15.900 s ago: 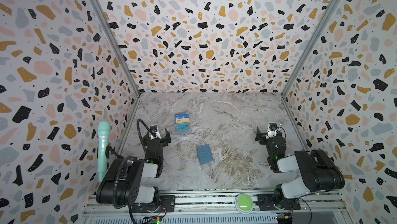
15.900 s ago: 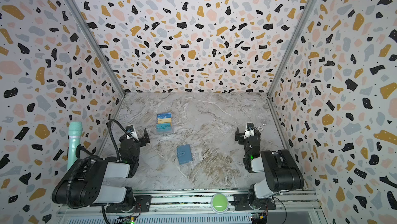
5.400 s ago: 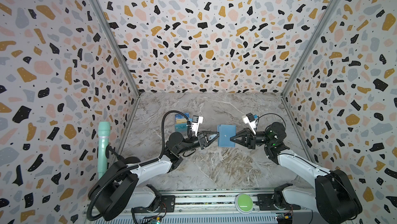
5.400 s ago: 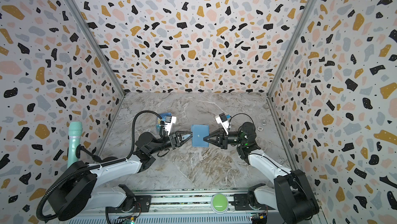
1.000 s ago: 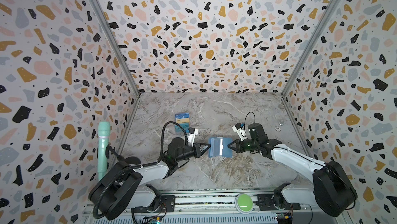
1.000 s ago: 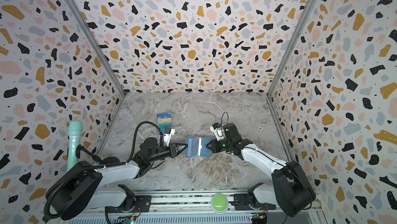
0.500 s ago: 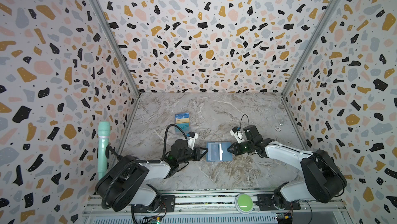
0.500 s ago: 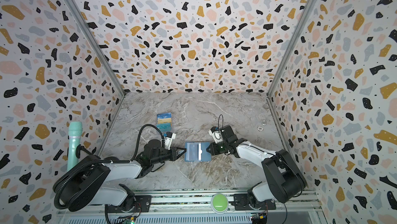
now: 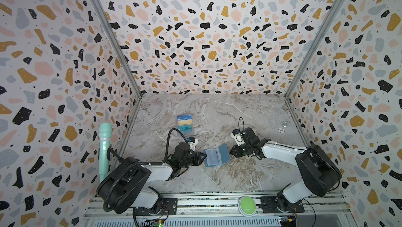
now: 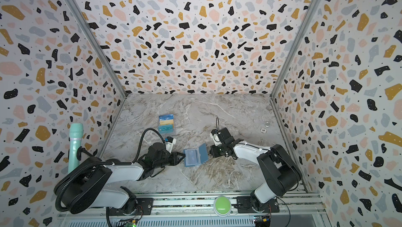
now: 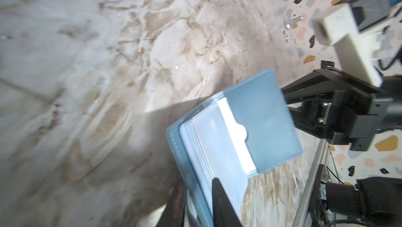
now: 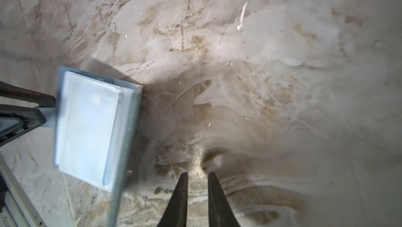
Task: Take the credit cards out of the card holder
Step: Open the card holder at the center of the table.
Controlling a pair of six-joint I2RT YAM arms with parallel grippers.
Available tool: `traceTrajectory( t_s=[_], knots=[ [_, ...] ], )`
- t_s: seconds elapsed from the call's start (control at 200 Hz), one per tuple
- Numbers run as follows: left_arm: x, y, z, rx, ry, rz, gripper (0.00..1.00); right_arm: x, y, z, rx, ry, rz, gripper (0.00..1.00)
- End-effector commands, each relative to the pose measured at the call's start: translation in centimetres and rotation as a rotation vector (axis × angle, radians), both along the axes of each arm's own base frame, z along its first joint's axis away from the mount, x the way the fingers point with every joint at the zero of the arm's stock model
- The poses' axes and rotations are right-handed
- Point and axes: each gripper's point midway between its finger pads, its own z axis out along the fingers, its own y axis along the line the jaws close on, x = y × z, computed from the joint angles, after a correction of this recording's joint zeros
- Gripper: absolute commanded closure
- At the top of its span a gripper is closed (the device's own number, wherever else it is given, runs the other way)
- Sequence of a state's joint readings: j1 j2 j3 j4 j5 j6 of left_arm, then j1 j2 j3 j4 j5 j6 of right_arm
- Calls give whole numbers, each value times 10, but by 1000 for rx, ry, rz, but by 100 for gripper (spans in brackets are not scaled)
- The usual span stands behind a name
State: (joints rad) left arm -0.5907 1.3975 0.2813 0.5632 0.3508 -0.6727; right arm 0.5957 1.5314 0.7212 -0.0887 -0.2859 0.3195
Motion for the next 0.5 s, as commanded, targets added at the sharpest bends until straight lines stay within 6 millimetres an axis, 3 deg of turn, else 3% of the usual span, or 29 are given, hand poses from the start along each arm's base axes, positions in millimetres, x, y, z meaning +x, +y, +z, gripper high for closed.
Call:
traceTrajectory(
  t_s=[0.0,0.25,0.38,0.496],
  knots=[
    [6,6,0,52,-29,11,72,10,3,24,-32,-86,0,80],
    [15,20,15,120,-80,72,69,11,17,81,-30,-213,10,77],
    [16,17,40,105,-153,46,69,-2,44,111,56,-243,95,67],
    [12,8,54,64,-197,-20,69,-16,69,124,137,-225,159,66]
  ],
)
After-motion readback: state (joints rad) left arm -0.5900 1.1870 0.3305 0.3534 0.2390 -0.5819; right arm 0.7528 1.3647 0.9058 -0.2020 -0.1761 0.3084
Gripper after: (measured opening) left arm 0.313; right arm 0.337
